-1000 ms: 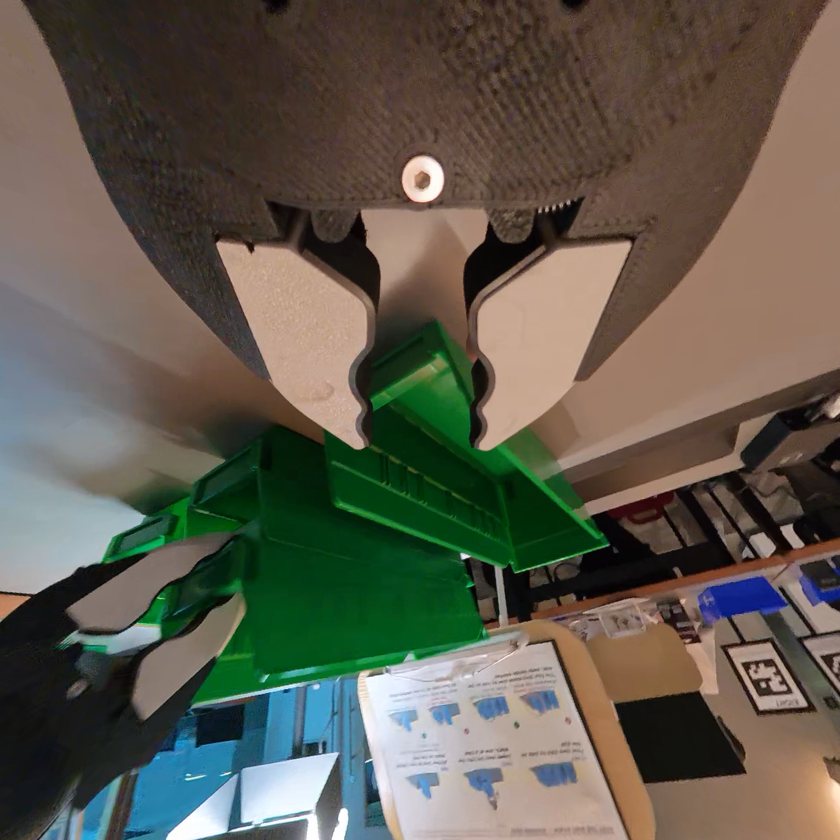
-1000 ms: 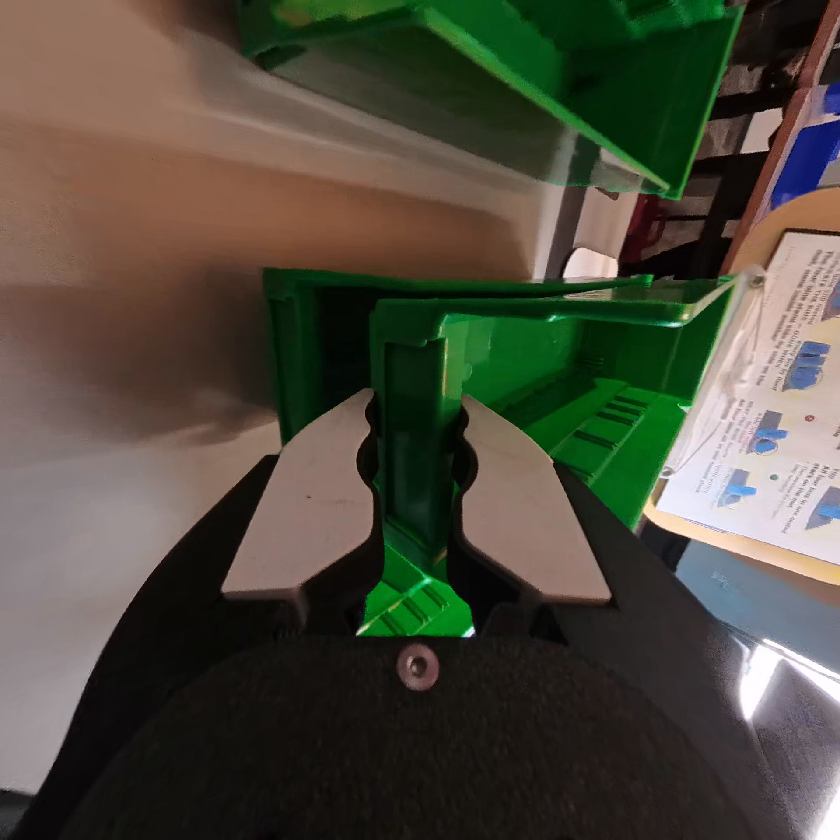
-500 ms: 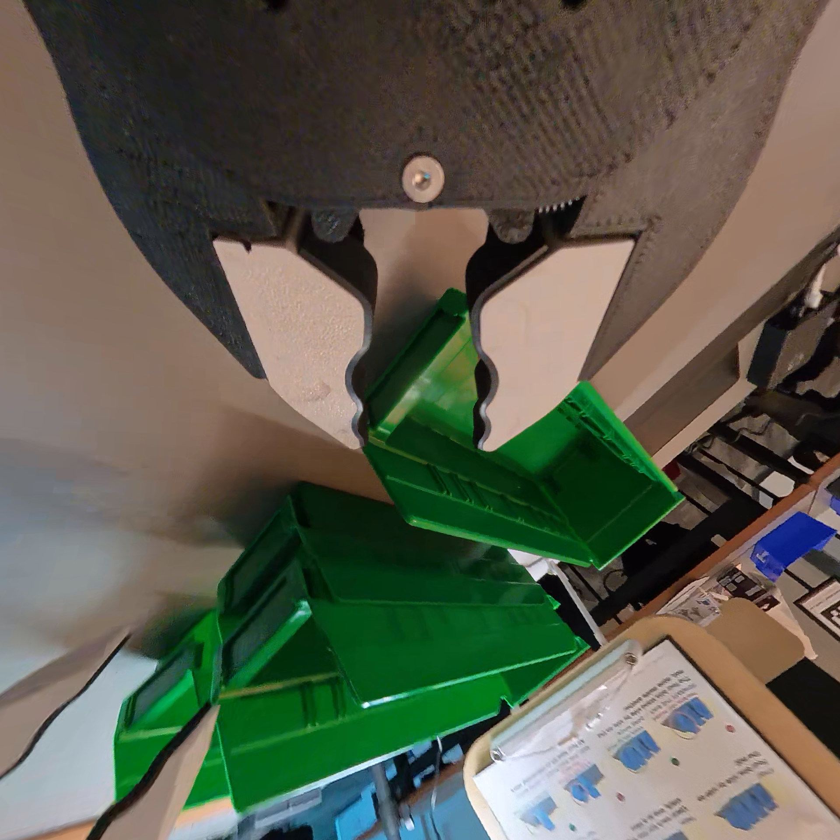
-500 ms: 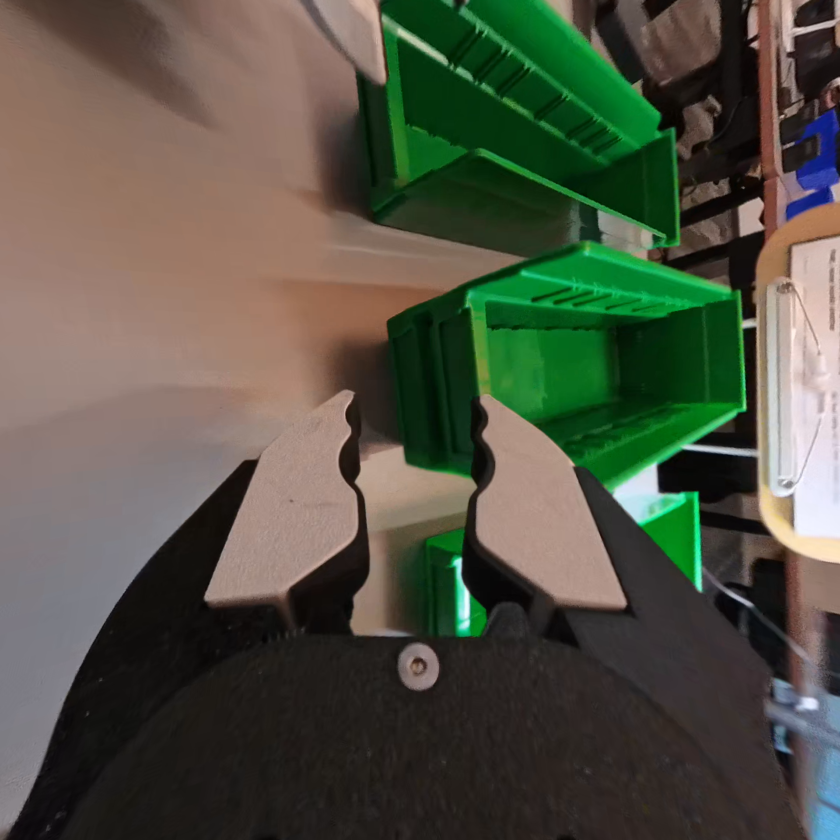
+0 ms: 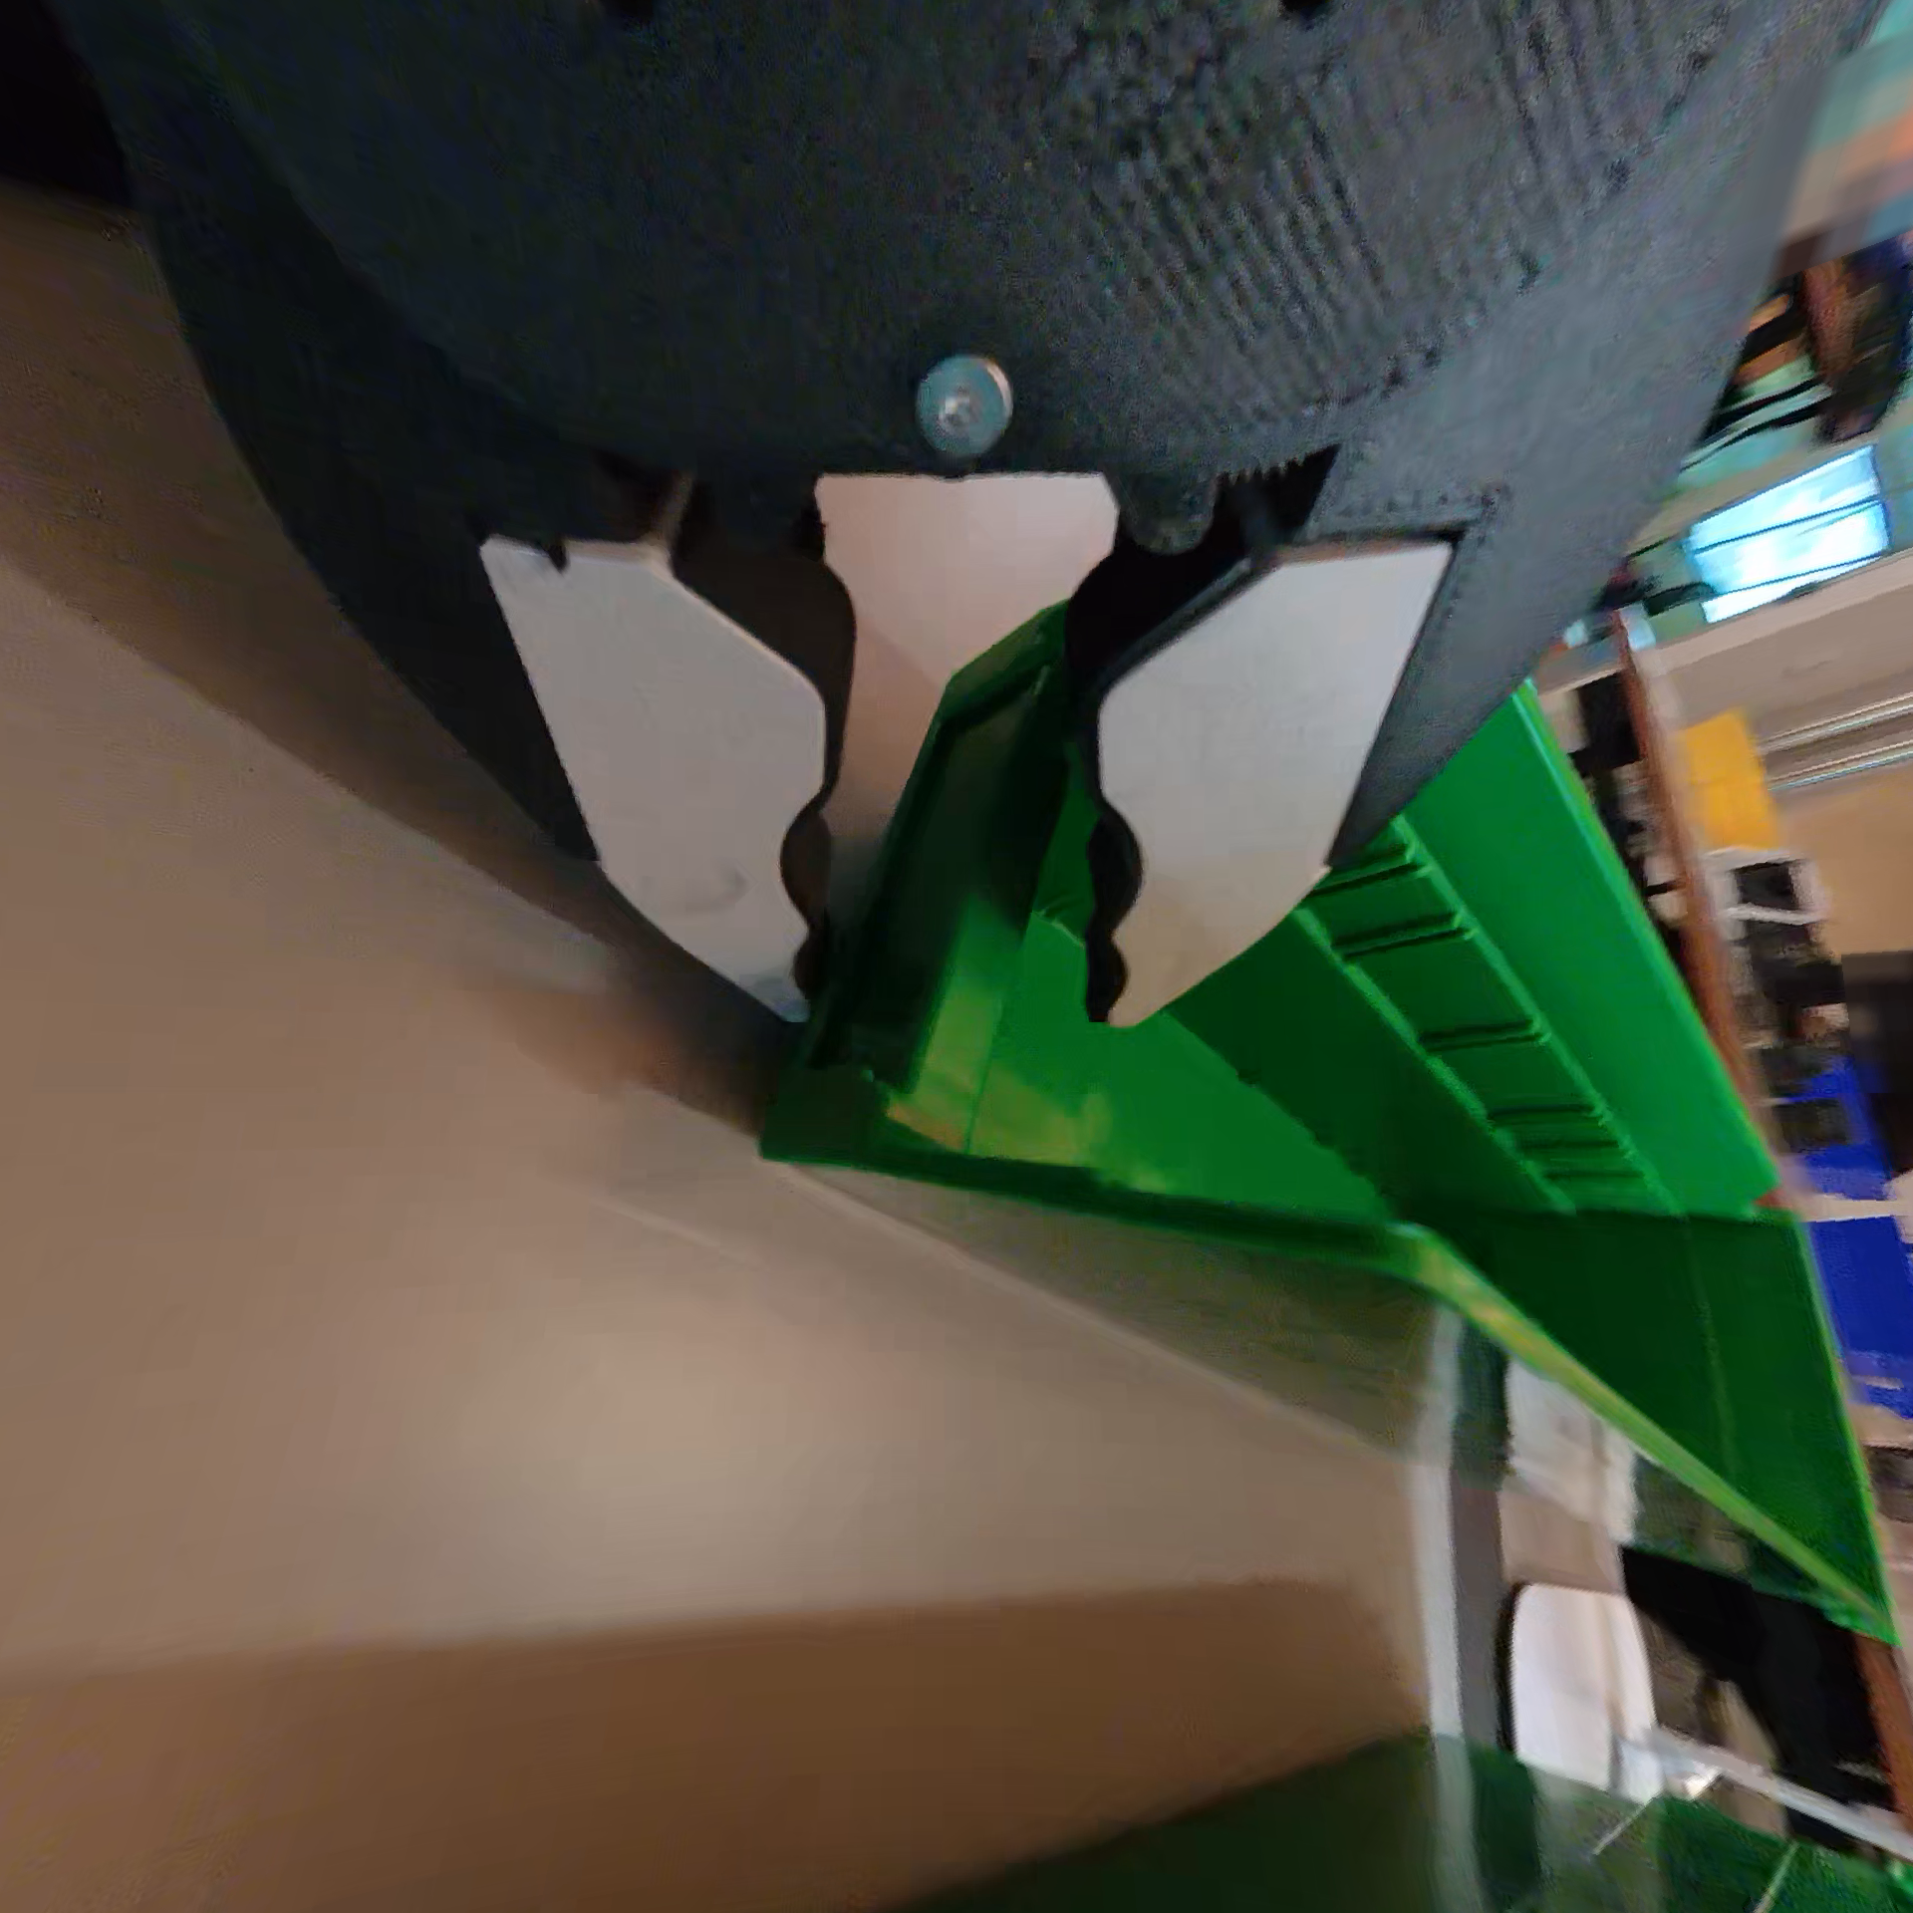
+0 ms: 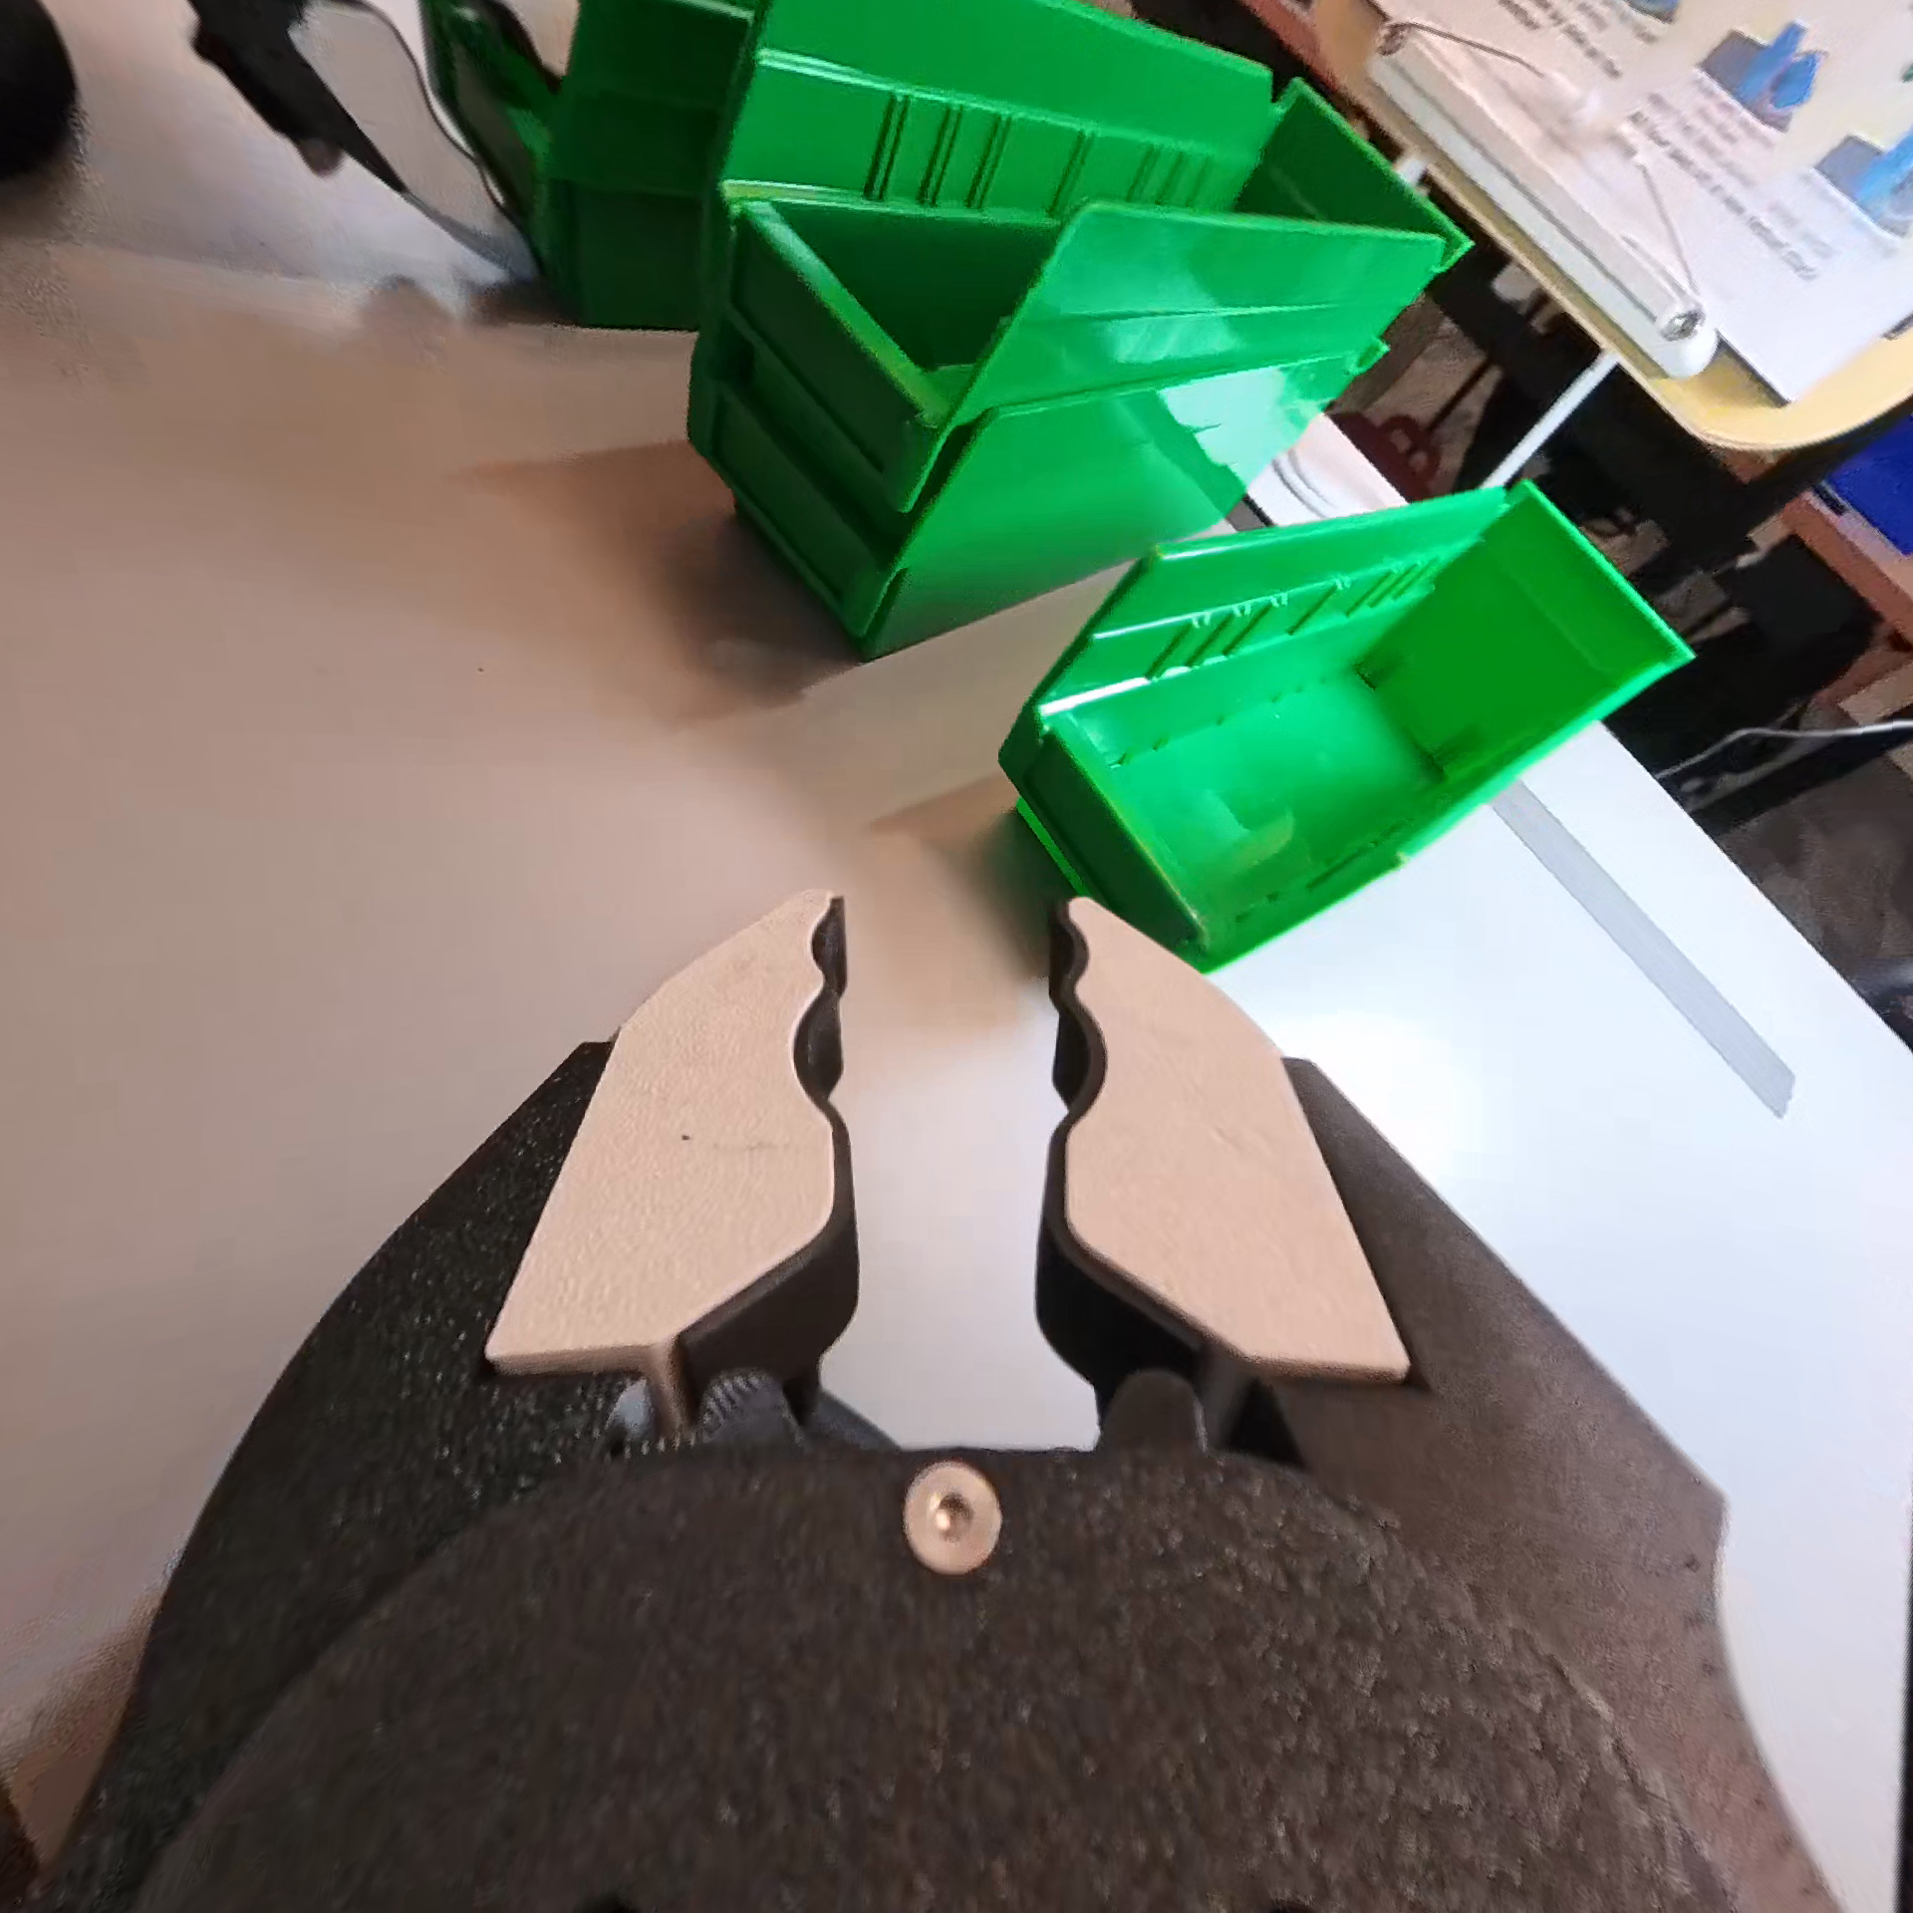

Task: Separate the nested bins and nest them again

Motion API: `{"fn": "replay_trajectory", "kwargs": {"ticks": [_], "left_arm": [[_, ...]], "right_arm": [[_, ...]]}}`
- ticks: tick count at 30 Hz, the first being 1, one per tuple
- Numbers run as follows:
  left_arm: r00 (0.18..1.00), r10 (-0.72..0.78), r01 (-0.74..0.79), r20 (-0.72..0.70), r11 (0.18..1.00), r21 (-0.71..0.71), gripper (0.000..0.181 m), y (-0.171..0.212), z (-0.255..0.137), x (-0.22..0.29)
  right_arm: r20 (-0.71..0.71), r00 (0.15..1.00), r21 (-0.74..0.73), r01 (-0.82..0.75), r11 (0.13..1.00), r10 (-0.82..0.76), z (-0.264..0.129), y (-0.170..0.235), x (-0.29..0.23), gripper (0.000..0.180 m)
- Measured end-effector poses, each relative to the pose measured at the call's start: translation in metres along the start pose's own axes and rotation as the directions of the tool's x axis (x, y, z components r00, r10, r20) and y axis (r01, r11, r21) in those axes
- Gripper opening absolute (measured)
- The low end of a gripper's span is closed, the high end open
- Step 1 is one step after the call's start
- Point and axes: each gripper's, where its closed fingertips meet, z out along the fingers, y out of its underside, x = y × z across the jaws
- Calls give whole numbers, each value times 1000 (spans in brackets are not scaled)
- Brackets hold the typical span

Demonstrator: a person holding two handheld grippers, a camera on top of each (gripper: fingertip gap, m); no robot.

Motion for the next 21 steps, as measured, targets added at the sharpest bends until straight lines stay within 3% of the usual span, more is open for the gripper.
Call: {"fn": "replay_trajectory", "kwargs": {"ticks": [2,5,7,12,16,21], "left_arm": [[997,55,-54,50,998,-16,35,5,10,-9],[999,-4,3,42,999,36,33,1,11,-17],[997,-64,60,36,994,93,32,-7,3,-26],[979,-102,77,174,986,148,29,-24,-40,-76],[965,-66,10,253,976,216,29,-58,-88,-112],[957,-1,-80,291,961,265,29,-127,-139,-132]], "right_arm": [[-17,1000,17,-15,1000,16,-5,2,3,36],[-37,999,16,-25,1000,26,-9,4,7,36],[-44,998,15,-43,999,44,-11,4,9,39],[-57,990,66,-127,990,131,-15,-2,13,48],[-51,976,121,-206,971,213,-19,-5,13,57],[-65,961,166,-255,952,269,-25,-5,16,65]]}}
